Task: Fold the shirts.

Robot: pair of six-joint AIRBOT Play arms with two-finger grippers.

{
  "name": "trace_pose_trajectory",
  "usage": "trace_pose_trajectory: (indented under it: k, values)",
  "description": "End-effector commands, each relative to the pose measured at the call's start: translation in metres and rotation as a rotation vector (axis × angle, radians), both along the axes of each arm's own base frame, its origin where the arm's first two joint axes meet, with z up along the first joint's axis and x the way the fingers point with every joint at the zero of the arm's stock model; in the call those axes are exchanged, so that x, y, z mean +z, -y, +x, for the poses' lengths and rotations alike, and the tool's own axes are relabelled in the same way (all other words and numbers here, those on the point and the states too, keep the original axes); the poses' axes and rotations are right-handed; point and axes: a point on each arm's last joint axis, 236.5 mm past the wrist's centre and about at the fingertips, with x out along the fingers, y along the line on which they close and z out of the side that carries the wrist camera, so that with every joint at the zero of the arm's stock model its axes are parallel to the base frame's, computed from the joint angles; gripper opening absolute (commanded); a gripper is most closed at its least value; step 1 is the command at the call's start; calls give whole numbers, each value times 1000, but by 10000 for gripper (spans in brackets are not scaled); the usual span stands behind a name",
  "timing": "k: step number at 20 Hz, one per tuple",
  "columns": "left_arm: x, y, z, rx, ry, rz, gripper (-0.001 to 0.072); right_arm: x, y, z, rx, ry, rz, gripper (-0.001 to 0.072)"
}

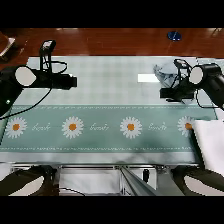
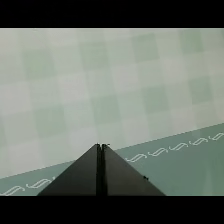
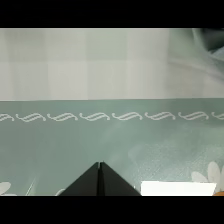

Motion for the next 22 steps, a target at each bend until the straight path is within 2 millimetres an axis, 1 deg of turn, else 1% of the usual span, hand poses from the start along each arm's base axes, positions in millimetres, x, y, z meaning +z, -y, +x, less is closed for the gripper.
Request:
trace_pose_trajectory:
  k: [1, 13, 15, 16, 18, 19, 20, 21, 22]
  values:
    - [0, 0, 0, -1, 0, 0, 18, 0, 0, 0, 0, 0, 1, 25]
    - [0, 0, 0, -1, 0, 0, 18, 0, 0, 0, 0, 0, 1, 25]
    - [0, 0, 0, -1, 0, 0, 18, 1, -1, 4, 0, 16, 3, 25]
    - [0, 0, 0, -1, 0, 0, 18, 3, -2, 11, 1, 47, 7, 25]
    - [0, 0, 2, 2, 9, -1, 18, 9, -5, 31, 2, 137, 19, 25]
    - [1, 0, 8, 9, 27, -5, 18, 15, -6, 47, 6, 210, 22, 25]
    - [1, 0, 13, 17, 43, -7, 20, 23, -1, 64, 20, 289, -3, 28]
    - [-1, 0, 19, 24, 55, -8, 101, 35, 8, 83, 39, 384, -54, 151]
    - [-4, 0, 23, 29, 62, -9, 400, 49, 19, 104, 64, 487, -123, 422]
